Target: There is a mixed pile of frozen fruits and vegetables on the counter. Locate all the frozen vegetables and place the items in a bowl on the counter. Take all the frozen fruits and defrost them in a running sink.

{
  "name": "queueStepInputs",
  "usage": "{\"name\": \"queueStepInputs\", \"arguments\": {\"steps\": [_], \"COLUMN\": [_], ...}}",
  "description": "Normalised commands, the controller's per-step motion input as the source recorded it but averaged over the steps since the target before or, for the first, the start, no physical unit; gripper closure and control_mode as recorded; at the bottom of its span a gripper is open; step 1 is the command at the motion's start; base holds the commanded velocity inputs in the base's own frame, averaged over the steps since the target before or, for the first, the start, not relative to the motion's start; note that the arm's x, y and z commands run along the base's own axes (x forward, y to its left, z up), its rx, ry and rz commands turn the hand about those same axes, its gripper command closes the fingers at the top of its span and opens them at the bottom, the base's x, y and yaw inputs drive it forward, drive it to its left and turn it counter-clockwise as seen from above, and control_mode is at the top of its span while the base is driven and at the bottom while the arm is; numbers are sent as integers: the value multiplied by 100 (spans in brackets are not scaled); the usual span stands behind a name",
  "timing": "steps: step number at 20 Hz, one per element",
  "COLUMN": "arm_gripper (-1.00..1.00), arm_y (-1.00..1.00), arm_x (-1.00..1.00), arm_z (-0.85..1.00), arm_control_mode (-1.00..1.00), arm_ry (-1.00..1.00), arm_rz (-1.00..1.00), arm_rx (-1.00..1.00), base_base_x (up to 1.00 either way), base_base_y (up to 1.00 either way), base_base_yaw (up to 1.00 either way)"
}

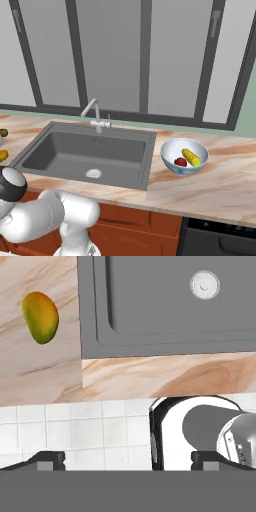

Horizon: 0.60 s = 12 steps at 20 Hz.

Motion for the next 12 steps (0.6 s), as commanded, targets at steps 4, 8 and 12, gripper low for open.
{"name": "queueStepInputs", "arguments": {"steps": [4, 8, 12], "arm_gripper": [-100, -100, -100], "arm_y": [16, 42, 85], "arm_x": [16, 81, 72], "arm_z": [-8, -3, 0], "arm_control_mode": [-100, -100, -100], "arm_ry": [0, 6, 21], "arm_rz": [0, 4, 8], "arm_rx": [2, -6, -37], "base_base_x": [0, 0, 0], "base_base_y": [0, 0, 0], "base_base_yaw": [0, 0, 0]}}
